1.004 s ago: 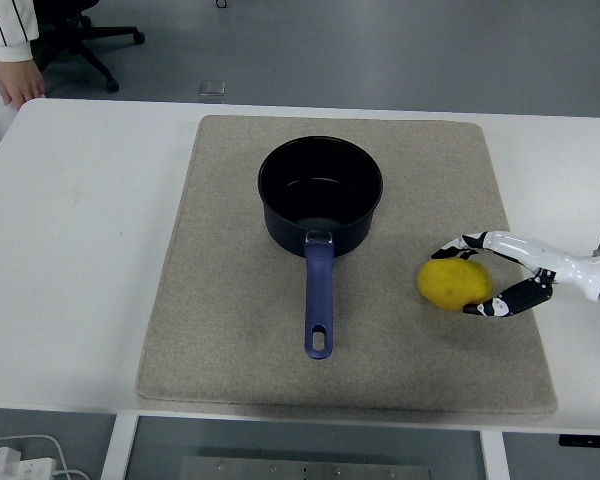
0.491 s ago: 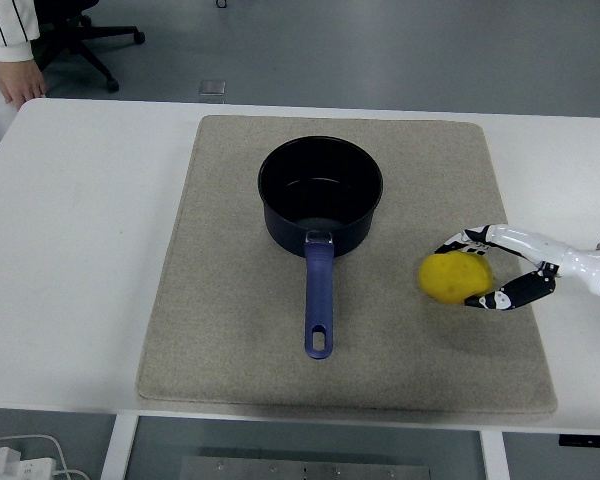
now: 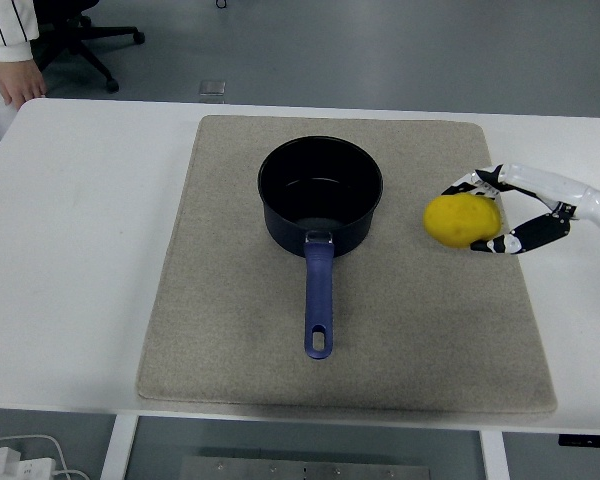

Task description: Put the potato in the blue pot

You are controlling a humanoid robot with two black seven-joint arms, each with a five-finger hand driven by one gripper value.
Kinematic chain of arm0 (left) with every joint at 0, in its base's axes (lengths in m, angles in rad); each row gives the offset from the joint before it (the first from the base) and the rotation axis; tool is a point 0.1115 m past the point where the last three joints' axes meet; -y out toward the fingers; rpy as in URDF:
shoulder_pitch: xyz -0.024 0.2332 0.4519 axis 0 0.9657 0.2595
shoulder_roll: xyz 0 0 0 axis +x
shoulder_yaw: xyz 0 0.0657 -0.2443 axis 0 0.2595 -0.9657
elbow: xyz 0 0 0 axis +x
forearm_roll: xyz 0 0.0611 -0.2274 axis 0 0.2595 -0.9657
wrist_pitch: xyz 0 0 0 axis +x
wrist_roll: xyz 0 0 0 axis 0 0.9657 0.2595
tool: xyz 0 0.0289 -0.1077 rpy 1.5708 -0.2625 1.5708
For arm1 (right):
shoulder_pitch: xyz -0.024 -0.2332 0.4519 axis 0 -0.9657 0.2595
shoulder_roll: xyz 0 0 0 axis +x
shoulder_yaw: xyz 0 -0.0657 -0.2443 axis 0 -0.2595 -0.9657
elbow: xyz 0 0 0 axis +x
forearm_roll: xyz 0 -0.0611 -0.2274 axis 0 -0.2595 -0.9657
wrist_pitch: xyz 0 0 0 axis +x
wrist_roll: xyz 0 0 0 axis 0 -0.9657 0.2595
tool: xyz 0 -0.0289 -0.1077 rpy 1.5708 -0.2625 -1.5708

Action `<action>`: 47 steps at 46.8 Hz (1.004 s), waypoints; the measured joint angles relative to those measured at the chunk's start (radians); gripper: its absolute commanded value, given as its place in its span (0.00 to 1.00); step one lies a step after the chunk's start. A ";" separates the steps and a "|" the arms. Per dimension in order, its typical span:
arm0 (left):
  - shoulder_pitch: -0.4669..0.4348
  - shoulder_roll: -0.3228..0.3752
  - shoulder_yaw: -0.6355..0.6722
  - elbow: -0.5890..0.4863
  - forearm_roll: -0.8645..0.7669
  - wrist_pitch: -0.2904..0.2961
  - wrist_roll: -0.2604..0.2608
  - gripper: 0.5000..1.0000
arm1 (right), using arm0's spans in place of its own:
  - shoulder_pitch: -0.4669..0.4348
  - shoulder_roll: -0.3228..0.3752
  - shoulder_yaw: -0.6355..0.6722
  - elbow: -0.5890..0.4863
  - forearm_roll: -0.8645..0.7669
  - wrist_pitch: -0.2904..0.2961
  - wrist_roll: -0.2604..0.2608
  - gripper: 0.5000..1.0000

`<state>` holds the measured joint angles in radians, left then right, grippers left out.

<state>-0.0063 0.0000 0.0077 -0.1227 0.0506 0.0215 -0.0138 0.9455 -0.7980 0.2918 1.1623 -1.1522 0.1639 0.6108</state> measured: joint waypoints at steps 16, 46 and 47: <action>0.000 0.000 0.000 0.000 0.000 0.000 0.000 0.99 | 0.088 0.165 0.009 -0.062 0.002 0.011 -0.103 0.00; 0.000 0.000 0.000 0.000 0.000 0.000 0.000 0.99 | 0.187 0.426 0.006 -0.180 0.051 0.005 -0.184 0.00; 0.000 0.000 0.000 0.000 0.000 0.000 0.000 0.99 | 0.187 0.434 0.006 -0.185 0.051 0.004 -0.185 0.00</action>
<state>-0.0063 0.0000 0.0077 -0.1227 0.0505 0.0215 -0.0138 1.1321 -0.3639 0.2978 0.9772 -1.1016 0.1679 0.4258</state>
